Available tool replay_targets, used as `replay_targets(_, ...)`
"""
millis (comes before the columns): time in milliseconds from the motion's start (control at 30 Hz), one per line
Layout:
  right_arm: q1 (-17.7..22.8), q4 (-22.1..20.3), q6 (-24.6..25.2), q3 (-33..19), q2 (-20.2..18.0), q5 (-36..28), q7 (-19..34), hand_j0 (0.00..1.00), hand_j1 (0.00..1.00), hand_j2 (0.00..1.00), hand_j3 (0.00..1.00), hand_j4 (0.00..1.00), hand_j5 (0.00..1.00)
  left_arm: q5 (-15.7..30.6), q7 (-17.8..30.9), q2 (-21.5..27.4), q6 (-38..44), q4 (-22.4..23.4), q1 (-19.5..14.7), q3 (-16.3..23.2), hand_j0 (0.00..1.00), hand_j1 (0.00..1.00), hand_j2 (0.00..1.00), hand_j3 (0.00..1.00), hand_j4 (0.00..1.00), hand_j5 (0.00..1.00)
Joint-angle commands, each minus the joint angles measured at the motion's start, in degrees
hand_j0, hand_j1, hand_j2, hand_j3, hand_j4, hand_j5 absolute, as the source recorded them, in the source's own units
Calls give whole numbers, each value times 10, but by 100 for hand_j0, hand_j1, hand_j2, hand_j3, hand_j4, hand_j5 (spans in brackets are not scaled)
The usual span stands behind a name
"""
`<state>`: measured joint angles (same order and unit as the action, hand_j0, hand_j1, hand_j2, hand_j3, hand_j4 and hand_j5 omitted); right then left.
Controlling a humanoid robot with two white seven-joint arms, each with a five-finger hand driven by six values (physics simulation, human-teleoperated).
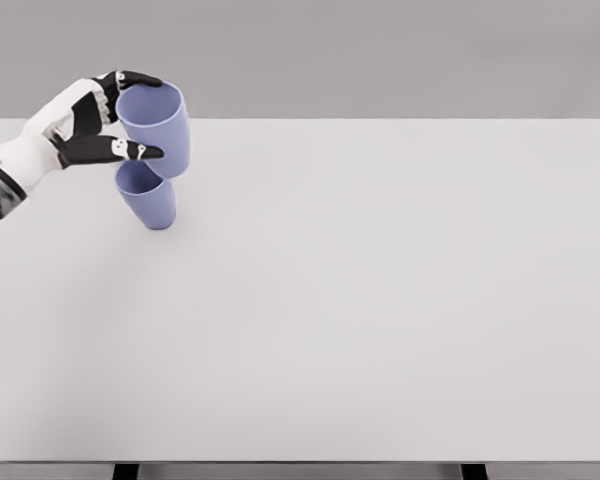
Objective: Place the right cup on the left cup with left arm
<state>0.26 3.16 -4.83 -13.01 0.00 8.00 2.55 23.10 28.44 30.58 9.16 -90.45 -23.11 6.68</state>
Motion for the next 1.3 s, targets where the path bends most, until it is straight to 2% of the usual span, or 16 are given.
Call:
replay_targets(0, 0, 0, 0, 0, 0, 0, 0, 100, 100, 100, 100, 100, 100, 7, 0, 4, 0, 9, 0, -1, 69, 69, 69, 69, 69, 69)
replay_targets(300, 0, 0, 0, 0, 0, 0, 0, 100, 100, 100, 100, 100, 100, 5, -1, 12, 0, 41, -14, -1, 69, 69, 69, 69, 69, 69)
replay_targets(367, 0, 0, 0, 0, 0, 0, 0, 100, 100, 100, 100, 100, 100, 5, 0, 12, -1, 65, -20, -1, 69, 69, 69, 69, 69, 69)
replay_targets(633, 0, 0, 0, 0, 0, 0, 0, 100, 100, 100, 100, 100, 100, 6, 0, 19, -2, 95, -20, -1, 69, 69, 69, 69, 69, 69)
replay_targets(1267, 0, 0, 0, 0, 0, 0, 0, 100, 100, 100, 100, 100, 100, 5, 0, 19, -1, 108, -20, -1, 69, 69, 69, 69, 69, 69)
